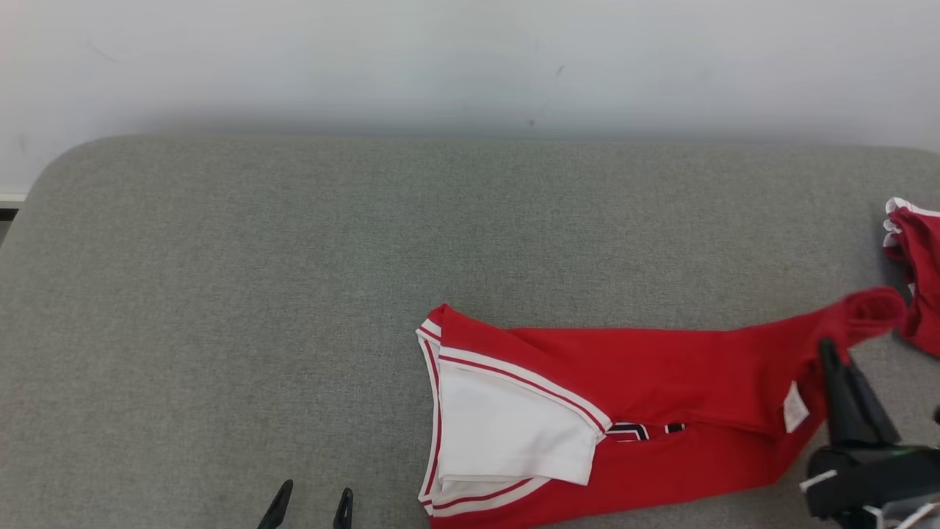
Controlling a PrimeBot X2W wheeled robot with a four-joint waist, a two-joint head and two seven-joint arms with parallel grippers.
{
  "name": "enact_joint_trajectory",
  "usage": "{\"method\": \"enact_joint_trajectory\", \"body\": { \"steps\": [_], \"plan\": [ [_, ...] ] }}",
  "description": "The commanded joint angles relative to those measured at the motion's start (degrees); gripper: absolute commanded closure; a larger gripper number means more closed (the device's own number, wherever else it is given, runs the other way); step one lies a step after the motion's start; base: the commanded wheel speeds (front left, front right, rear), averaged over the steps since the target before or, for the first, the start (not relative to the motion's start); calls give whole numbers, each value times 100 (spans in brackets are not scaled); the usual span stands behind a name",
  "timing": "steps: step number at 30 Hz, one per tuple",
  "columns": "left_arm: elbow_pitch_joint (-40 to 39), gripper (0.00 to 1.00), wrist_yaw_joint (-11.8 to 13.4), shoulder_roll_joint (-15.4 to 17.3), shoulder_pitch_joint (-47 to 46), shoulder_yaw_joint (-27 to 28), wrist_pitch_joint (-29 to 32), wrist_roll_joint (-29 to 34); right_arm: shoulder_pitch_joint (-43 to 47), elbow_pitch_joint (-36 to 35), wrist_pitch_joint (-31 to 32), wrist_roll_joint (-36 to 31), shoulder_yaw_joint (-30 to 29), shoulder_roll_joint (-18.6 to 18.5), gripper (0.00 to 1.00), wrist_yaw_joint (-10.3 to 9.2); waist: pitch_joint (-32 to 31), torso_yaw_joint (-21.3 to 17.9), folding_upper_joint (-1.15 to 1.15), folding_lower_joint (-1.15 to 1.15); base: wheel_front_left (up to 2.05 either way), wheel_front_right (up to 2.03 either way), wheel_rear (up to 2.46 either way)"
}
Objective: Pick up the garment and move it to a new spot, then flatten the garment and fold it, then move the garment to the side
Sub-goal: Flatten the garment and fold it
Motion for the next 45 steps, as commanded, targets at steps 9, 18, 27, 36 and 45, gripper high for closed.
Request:
{"method": "enact_joint_trajectory", "body": {
  "steps": [9,18,27,36,45],
  "plan": [
    [78,0,-84,-105,-82,20,-11,137,-359,-780,583,-454,801,439,100,-16,-52,248,0,0,0,0,0],
    [161,0,-191,-228,-154,50,-11,164,-656,-415,686,-565,1788,1070,100,-16,4,576,0,0,0,0,0],
    [195,0,-243,-289,-184,128,-11,233,-833,363,523,-376,2668,1417,100,-15,27,714,0,0,0,0,0],
    [224,0,-295,-346,-209,149,-11,282,-1181,1237,342,-156,3237,1629,100,-15,29,750,0,0,0,0,0],
    [252,0,-335,-377,-153,207,-12,309,-1267,1641,179,34,3484,1677,1,-15,8,725,0,0,0,0,0]
  ]
}}
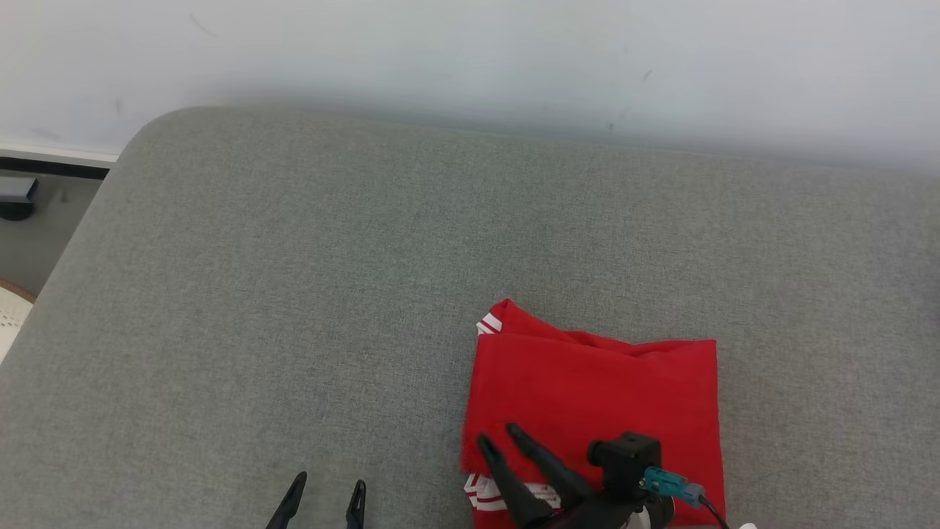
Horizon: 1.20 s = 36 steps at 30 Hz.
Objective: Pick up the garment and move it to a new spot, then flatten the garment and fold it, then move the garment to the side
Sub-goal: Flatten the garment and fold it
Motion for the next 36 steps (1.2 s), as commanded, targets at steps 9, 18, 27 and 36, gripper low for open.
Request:
{"method": "enact_joint_trajectory", "body": {
  "steps": [9,18,27,36],
  "plan": [
    [4,0,38,-58,148,113,-12,67,66,-482,-361,-118,-315,-429,0,-15,-224,-343,0,0,0,0,0],
    [-198,0,145,-142,282,270,-11,27,704,-1361,-458,-1037,-1287,-699,0,-15,-528,-1011,0,0,0,0,0],
    [-311,0,239,-241,373,420,-11,-111,1385,-1987,-516,-1710,-1884,-639,0,-15,-775,-1569,0,0,0,0,0],
    [-635,0,277,-309,501,632,-12,63,1935,-2452,-518,-2175,-2457,-418,0,-15,-971,-1810,0,0,0,0,0]
  ]
}}
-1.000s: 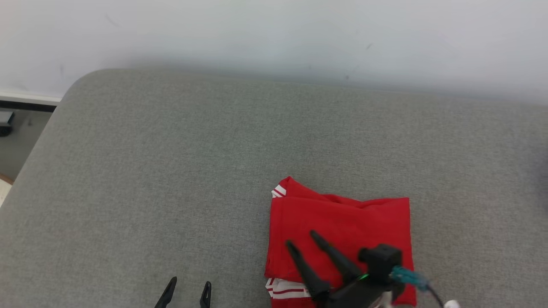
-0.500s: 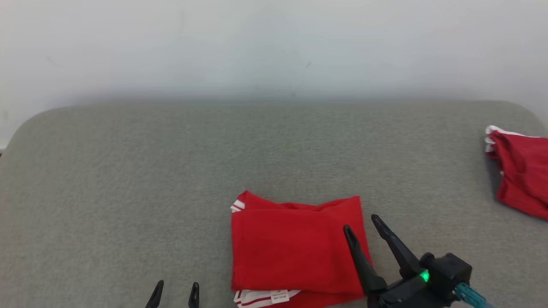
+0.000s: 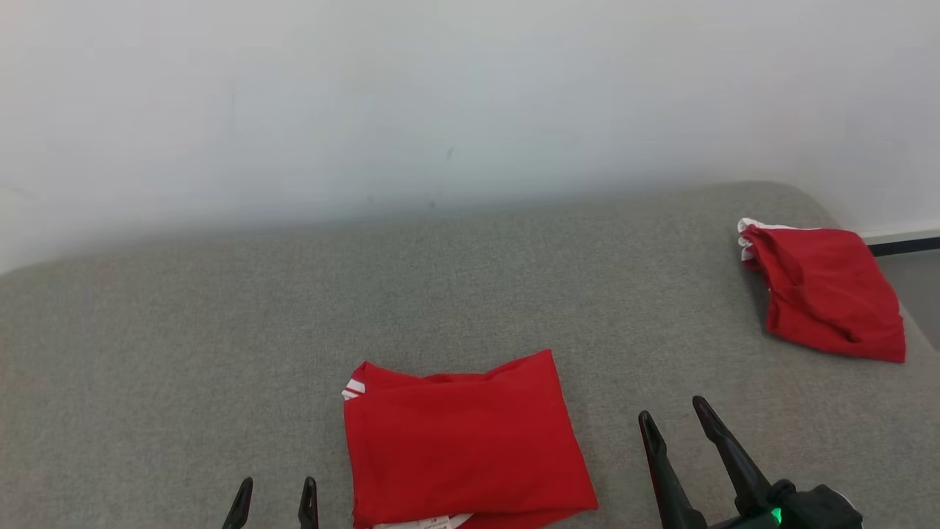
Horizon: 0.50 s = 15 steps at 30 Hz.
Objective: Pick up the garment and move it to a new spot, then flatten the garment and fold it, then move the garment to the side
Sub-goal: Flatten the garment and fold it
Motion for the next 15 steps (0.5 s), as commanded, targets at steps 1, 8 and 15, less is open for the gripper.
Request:
{"method": "enact_joint_trajectory", "body": {
  "steps": [1,8,15],
  "plan": [
    [-30,0,7,-25,108,31,-12,56,106,-56,-5,-23,-29,32,0,-16,-125,-93,0,1,0,0,0],
    [-65,0,-108,-65,253,30,-12,239,379,-149,-6,-136,-80,-51,0,-16,-323,-99,0,1,0,0,0],
    [25,0,-141,-121,487,82,-12,210,653,-77,-6,-193,-107,-55,0,-16,-544,-54,0,1,0,0,0]
  ]
}}
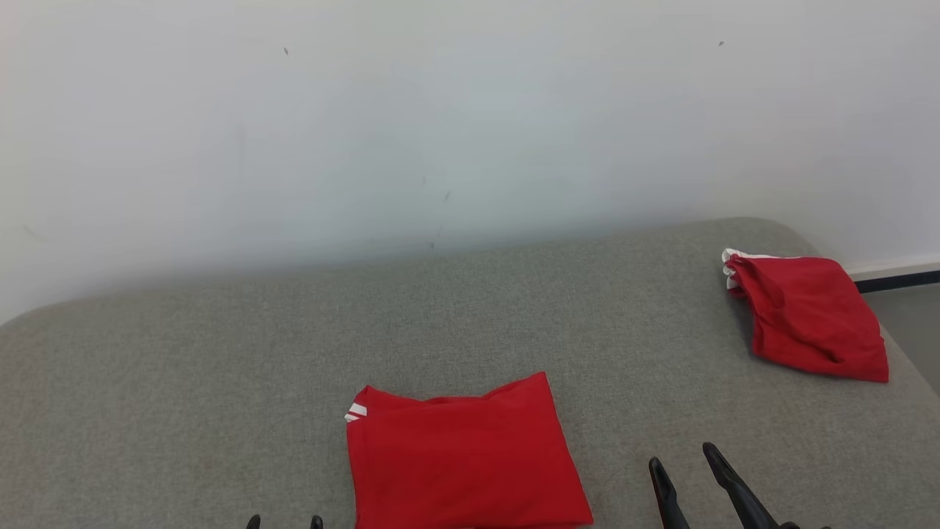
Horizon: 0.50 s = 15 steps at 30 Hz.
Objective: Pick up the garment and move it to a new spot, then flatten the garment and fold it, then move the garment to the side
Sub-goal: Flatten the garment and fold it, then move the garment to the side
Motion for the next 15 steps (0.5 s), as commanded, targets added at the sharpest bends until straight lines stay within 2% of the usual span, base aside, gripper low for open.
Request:
{"method": "enact_joint_trajectory", "body": {
  "steps": [1,15],
  "plan": [
    [0,0,14,-22,63,18,-12,20,57,0,-2,2,-17,7,0,-16,-47,20,0,1,0,0,0],
    [130,0,80,-50,172,88,-12,-40,242,187,-3,47,30,-4,0,-16,-109,70,0,1,0,0,0]
  ]
}}
